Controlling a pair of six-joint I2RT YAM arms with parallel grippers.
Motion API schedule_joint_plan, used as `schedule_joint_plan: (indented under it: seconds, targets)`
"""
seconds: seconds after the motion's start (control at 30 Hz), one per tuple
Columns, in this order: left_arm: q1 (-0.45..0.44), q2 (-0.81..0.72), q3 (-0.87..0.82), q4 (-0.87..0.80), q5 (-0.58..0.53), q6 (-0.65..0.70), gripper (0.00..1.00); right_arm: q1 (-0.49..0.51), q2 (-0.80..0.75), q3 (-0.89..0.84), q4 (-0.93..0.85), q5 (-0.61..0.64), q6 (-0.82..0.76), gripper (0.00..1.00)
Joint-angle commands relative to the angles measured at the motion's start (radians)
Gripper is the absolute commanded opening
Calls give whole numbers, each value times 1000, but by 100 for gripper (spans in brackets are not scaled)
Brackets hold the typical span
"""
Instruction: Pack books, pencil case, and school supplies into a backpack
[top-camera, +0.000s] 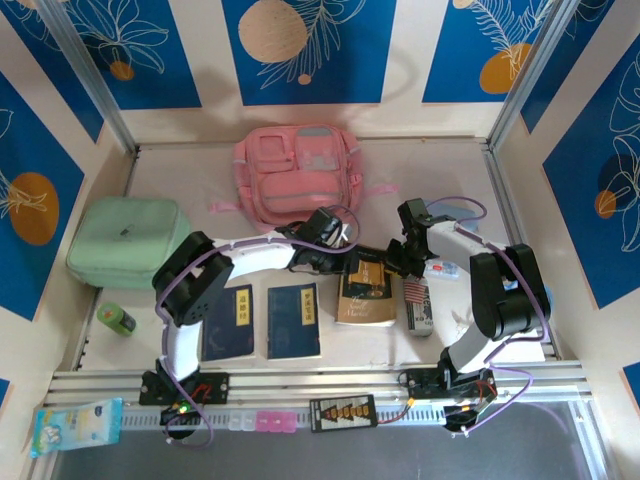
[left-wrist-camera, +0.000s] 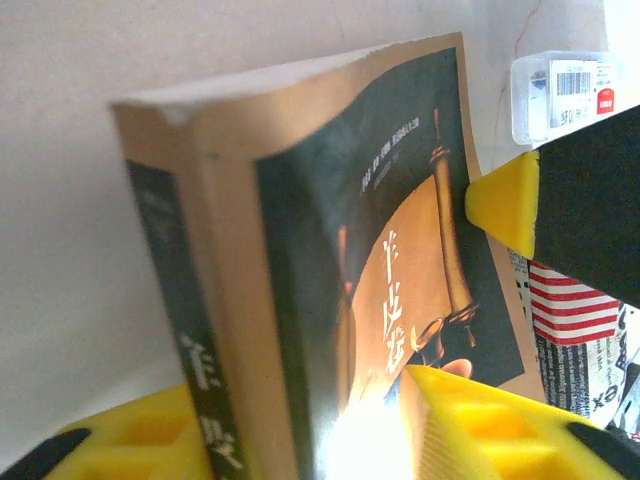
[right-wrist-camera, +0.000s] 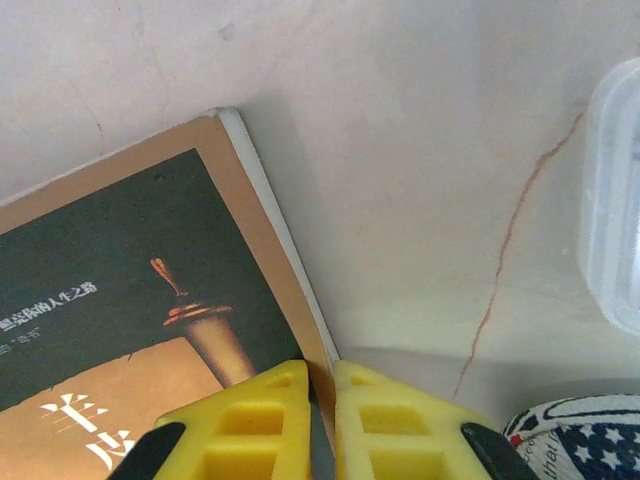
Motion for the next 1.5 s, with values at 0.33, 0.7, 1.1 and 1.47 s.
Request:
schedule_joint_plan:
  seconds: [0.33,0.7,1.1,1.47]
  targets:
    - [33,-129,-1,53,29,2,0,-85,-224,-101,146,-133,25,43]
    - [274,-328,-71,292,60,-264,0,-137,-394,-180,593,-539,216,79]
    - [372,-394,-88,489,-27,-493,0,-43,-338,-290,1159,-614,672,98]
    - [364,-386,-129,654,-81,-642,0,75,-229,-273,1370,-503,889,97]
